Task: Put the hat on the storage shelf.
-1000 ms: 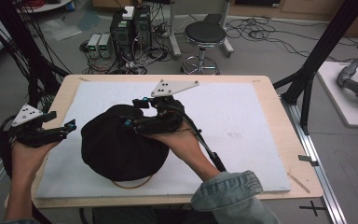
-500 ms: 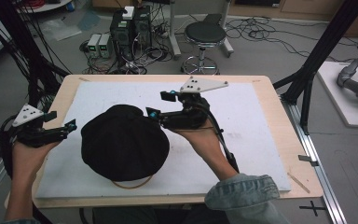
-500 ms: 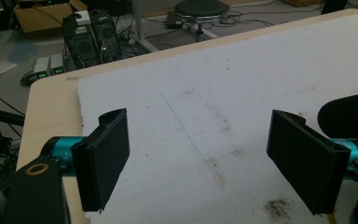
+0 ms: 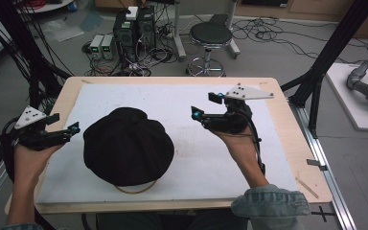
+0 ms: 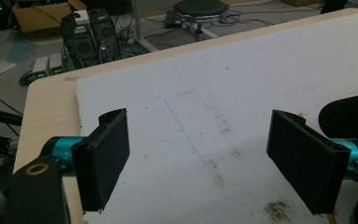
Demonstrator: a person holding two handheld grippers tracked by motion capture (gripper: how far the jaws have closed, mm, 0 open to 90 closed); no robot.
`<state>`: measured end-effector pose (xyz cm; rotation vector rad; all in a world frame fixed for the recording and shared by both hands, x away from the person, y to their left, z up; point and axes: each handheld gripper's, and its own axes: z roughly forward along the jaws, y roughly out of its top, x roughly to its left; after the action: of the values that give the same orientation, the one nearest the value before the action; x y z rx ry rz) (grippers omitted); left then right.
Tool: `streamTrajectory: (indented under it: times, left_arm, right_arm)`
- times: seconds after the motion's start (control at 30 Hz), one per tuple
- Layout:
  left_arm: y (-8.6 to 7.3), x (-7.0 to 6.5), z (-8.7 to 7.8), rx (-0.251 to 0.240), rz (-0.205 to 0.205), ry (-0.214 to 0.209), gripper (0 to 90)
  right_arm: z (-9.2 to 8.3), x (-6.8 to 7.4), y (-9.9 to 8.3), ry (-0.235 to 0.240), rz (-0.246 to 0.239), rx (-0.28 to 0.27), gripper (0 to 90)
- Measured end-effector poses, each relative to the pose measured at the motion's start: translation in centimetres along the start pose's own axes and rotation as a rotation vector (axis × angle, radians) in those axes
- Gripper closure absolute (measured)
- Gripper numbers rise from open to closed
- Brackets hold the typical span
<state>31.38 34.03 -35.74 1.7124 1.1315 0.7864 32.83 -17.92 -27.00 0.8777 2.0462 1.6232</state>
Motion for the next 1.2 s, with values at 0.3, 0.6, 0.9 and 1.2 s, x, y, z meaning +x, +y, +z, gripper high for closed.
streamTrajectory:
  times: [0.3,0.6,0.9,1.2]
  left_arm:
    - [0.0,-0.2,0.8,0.002,-0.002,-0.012,21.5]
    - [0.0,-0.2,1.0,0.006,-0.004,-0.013,21.4]
    - [-0.2,-0.1,0.9,0.004,-0.003,-0.001,21.4]
    - [-0.4,-0.2,1.0,0.010,0.003,0.002,21.5]
  right_arm:
    - [-2.5,-2.5,-2.7,-0.107,0.044,-0.008,19.8]
    - [-5.5,-5.1,-5.6,-0.216,0.080,-0.003,13.4]
    - [-7.1,-6.7,-8.7,-0.324,0.083,0.023,12.5]
    - [-8.0,-8.0,-10.3,-0.372,0.114,0.043,12.5]
